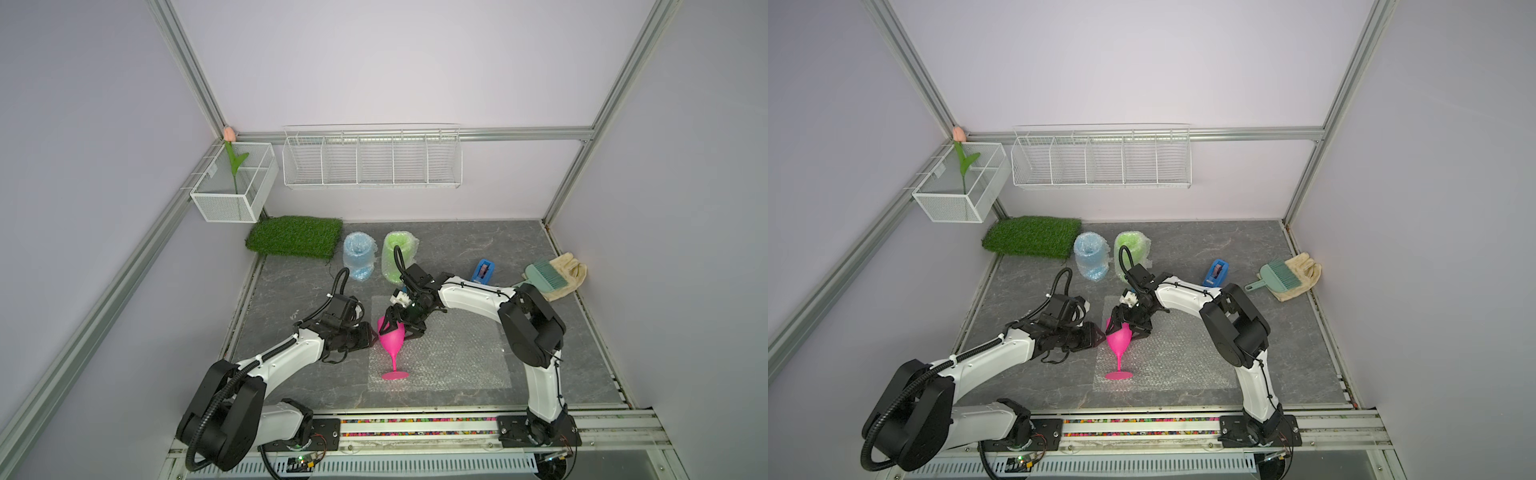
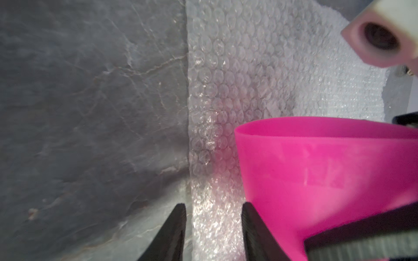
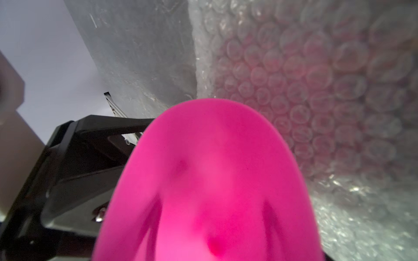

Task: Wrap wine glasses in bubble wrap
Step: Place the wine glass on the bubble wrap.

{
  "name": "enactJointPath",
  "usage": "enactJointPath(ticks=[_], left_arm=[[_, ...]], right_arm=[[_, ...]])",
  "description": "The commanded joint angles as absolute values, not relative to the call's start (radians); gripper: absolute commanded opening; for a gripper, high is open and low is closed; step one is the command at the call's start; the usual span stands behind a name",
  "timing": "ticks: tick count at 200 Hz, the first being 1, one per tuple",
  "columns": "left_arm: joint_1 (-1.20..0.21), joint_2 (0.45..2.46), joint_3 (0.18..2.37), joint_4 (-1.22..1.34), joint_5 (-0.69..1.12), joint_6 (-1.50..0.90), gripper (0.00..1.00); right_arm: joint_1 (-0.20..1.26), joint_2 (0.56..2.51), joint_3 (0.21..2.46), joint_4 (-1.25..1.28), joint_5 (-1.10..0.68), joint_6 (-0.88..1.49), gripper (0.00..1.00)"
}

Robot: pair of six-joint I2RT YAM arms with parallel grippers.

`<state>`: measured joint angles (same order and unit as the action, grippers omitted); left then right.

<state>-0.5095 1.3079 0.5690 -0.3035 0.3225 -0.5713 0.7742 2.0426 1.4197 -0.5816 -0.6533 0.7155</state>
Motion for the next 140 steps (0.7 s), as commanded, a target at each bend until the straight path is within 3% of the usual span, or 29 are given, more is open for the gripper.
enactJointPath(ticks=[1, 46, 97, 115, 140], left_arm=[[-0.504, 1.345, 0.566, -0.265, 0.359, -0.571, 0.41], [-0.505, 1.418, 0.571, -0.284, 0.354, -0.56, 0.36], [-0.503, 1.447, 0.578, -0.28, 0.368, -0.547, 0.14], [-0.503, 1.447, 0.58, -0.288, 0.363, -0.544, 0.09], [-0.503, 1.446, 0.584, -0.294, 0.363, -0.54, 0.02]], right_arm=[[0.781, 2.075, 1.423, -0.623, -0.603, 0.727, 0.69], [0.792, 2.072, 1.412, -0.642, -0.514, 0.738, 0.79], [0.795, 2.017, 1.416, -0.647, -0.453, 0.751, 1.0], [0.796, 1.996, 1.416, -0.652, -0.446, 0.757, 0.88], [0.796, 1.966, 1.419, -0.665, -0.436, 0.76, 0.88]])
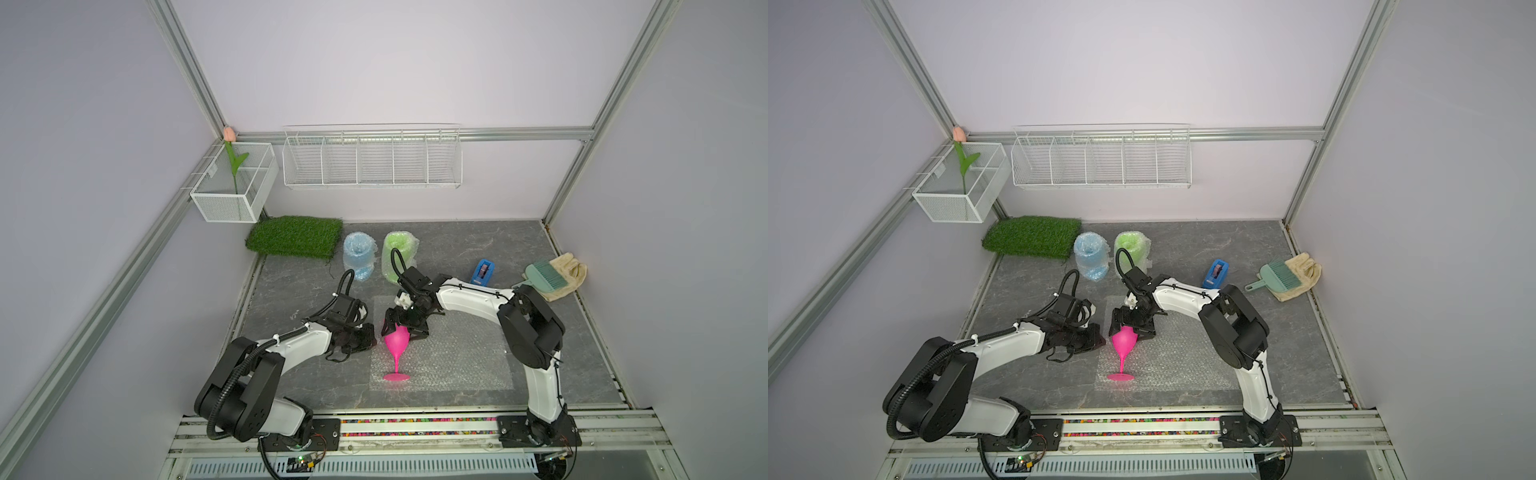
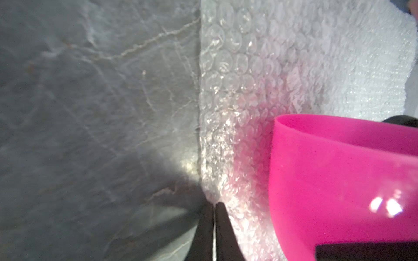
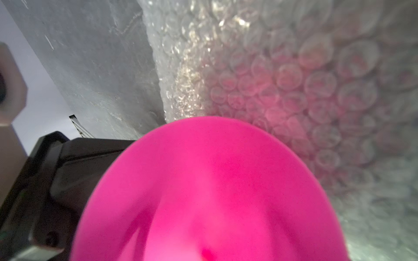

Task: Wrap wine glasses in bubble wrap
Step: Place the wine glass on the bubble wrap, then wrap the wine glass in bubble wrap.

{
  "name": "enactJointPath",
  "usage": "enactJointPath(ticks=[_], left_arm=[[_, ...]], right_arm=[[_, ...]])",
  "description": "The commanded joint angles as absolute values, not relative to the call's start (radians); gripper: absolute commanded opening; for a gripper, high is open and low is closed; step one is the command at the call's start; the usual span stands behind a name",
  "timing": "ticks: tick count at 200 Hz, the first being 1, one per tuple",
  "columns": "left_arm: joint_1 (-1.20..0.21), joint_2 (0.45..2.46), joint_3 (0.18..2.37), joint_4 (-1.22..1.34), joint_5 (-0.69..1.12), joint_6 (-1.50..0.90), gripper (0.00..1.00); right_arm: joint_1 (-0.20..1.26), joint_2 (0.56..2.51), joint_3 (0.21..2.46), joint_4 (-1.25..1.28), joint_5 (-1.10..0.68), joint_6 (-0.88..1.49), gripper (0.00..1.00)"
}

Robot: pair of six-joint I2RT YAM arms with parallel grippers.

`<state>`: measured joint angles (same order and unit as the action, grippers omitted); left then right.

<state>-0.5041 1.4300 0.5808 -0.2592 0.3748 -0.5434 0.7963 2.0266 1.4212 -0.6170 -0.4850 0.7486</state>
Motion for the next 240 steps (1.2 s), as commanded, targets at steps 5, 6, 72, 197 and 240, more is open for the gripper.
enactJointPath(ticks=[5, 6, 72, 197, 240], left_arm=[[-0.504, 1.444, 0.584, -0.296, 0.364, -0.54, 0.01], [-0.504, 1.444, 0.584, -0.296, 0.364, -0.54, 0.01], [-0.503, 1.428, 0.595, -0.31, 0.361, -0.537, 0.0], [-0.505, 1.277, 0.647, -0.388, 0.381, -0.541, 0.0], [-0.515, 1.233, 0.676, -0.388, 0.42, -0.56, 0.0]], right_arm=[[0.796, 1.96, 1.42, -0.669, -0.436, 0.76, 0.88], [0.796, 1.96, 1.42, -0.671, -0.435, 0.761, 0.88], [0.795, 1.903, 1.423, -0.708, -0.436, 0.756, 0.88], [0.722, 1.726, 1.272, -0.761, -0.34, 0.671, 0.78], [0.72, 1.787, 1.221, -0.661, -0.389, 0.675, 0.49]])
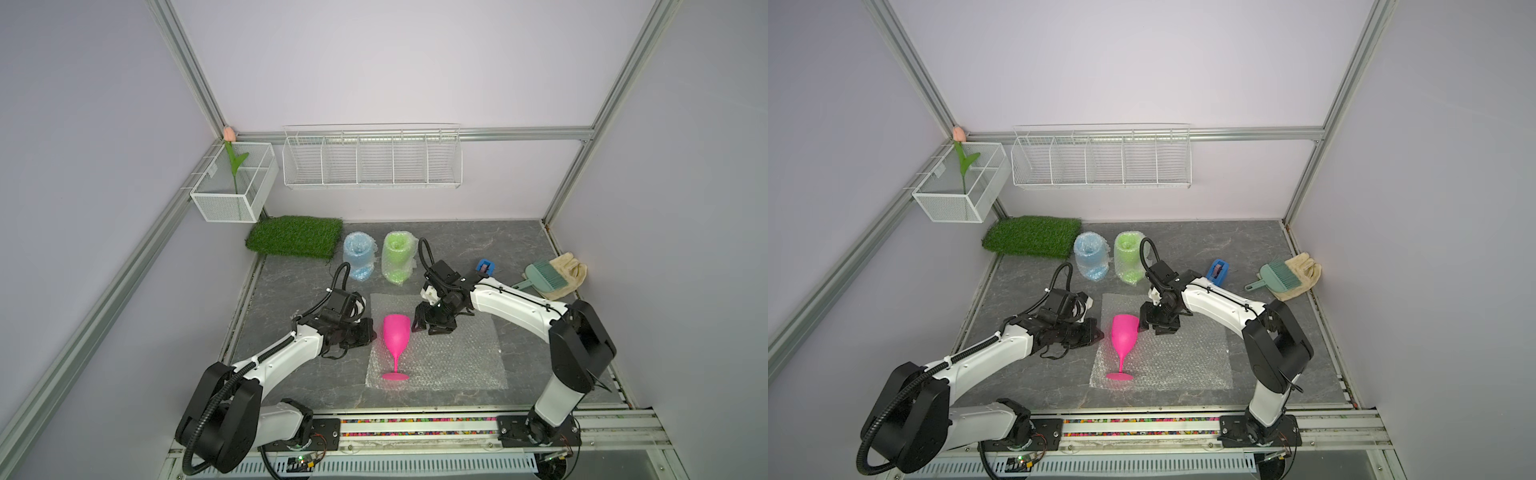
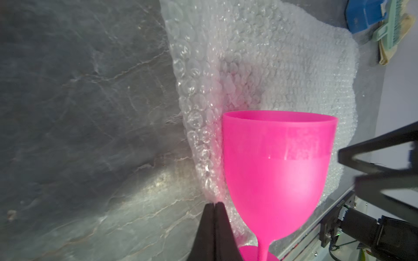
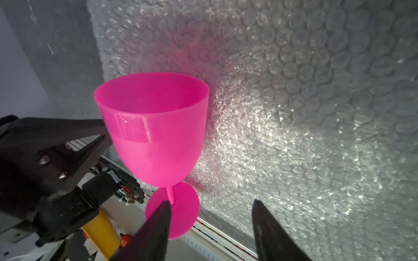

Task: Wrap wine glasses in bubble wrap
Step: Wrap the wine glass in bubble wrap.

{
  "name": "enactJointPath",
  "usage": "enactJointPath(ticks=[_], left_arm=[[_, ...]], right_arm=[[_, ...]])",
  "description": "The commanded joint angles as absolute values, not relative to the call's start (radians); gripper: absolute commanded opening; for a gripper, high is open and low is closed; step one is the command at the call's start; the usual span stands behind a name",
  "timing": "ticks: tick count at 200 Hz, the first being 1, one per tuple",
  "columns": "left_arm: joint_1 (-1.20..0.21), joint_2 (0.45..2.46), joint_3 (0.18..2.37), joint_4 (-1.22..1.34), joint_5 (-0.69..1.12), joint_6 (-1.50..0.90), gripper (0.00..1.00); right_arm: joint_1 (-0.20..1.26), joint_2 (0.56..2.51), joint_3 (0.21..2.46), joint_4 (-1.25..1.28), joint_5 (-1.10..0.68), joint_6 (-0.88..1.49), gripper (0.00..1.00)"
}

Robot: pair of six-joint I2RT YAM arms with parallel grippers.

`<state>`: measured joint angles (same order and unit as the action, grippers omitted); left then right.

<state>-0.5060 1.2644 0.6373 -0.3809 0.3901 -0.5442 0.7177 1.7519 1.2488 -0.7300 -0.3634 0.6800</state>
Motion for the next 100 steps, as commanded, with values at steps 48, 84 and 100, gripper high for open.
enactJointPath(ticks=[48, 84, 100], left_arm=[[-0.576, 1.261, 0.739, -0.374, 0.436, -0.586, 0.0], [-0.638, 1.326, 0.788, -0.331, 0.428, -0.623, 0.0], [-0.664, 1.37, 0.811, -0.31, 0.427, -0.634, 0.0]], right_arm=[[0.721, 1.843, 1.195, -0.593, -0.42, 0.677, 0.43], [0.712, 1.854, 1.168, -0.569, -0.416, 0.671, 0.42], [0.703, 1.855, 1.15, -0.55, -0.421, 0.67, 0.42]])
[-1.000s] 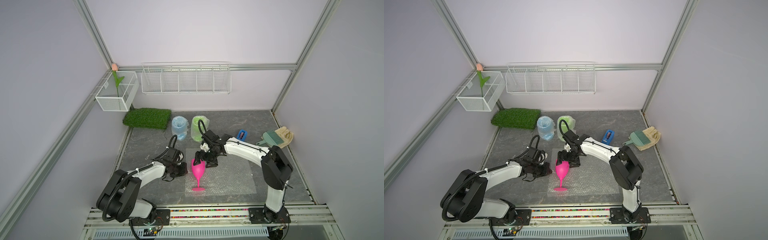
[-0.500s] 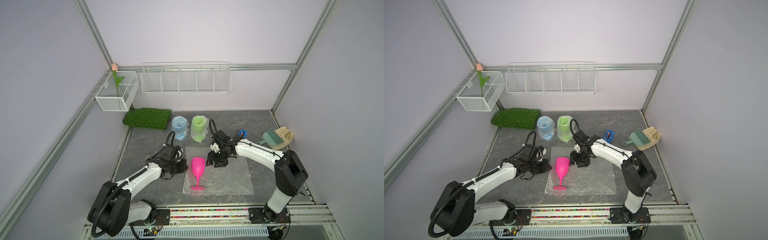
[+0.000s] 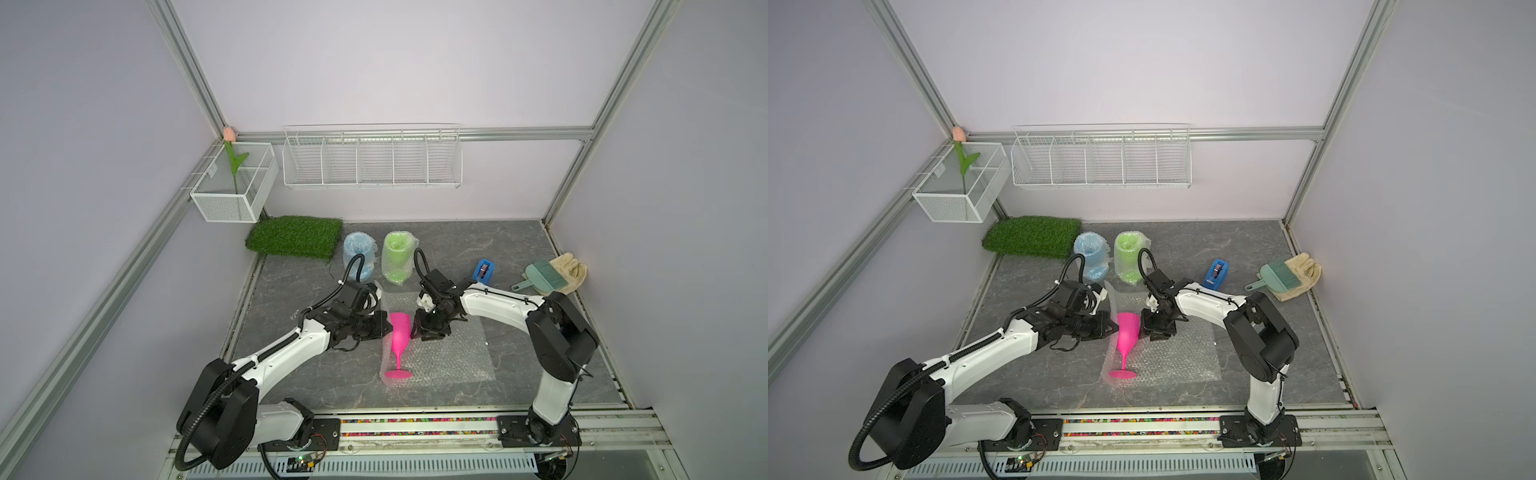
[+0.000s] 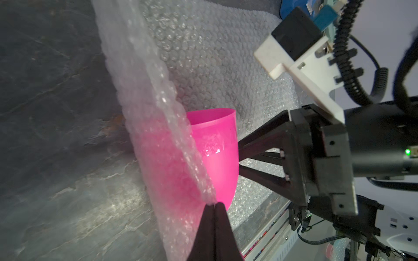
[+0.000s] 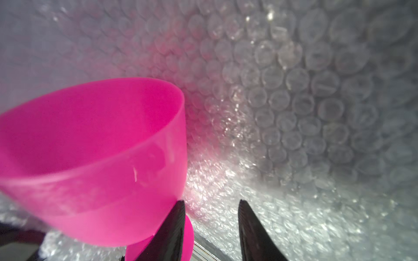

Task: Wrap wine glasses in bubble wrap
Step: Wrap the wine glass in bubble wrap.

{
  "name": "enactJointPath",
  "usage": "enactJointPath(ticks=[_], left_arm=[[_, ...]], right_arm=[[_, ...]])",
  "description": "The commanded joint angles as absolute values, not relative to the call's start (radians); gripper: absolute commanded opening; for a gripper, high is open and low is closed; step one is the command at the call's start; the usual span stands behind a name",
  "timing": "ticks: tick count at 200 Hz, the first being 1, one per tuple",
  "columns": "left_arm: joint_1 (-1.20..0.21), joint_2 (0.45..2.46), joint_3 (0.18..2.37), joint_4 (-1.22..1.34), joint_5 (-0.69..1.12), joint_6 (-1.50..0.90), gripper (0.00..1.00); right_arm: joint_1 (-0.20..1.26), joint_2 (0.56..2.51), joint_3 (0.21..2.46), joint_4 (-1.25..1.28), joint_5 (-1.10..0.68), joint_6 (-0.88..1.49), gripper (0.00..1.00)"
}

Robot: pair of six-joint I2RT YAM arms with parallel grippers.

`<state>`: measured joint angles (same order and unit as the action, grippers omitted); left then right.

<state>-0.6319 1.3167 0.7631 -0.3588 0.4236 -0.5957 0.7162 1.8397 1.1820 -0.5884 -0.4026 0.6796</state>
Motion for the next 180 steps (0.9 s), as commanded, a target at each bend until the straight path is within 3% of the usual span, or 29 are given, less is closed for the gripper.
enactJointPath(ticks=[1, 115, 180], left_arm=[[-0.666, 1.373, 0.811, -0.308, 0.428, -0.635, 0.0], [-0.765, 1.599, 0.938, -0.235, 0.436, -0.673, 0.0], [-0.772, 1.625, 0.944, -0.209, 0.493, -0.667, 0.0]], right_arm=[[0.703, 1.855, 1.15, -0.55, -0.421, 0.67, 0.42], [0.568, 1.661, 1.019, -0.556, -0.431, 0.62, 0.39], [0.527, 1.558, 0.934, -0.257, -0.628, 0.789, 0.43]])
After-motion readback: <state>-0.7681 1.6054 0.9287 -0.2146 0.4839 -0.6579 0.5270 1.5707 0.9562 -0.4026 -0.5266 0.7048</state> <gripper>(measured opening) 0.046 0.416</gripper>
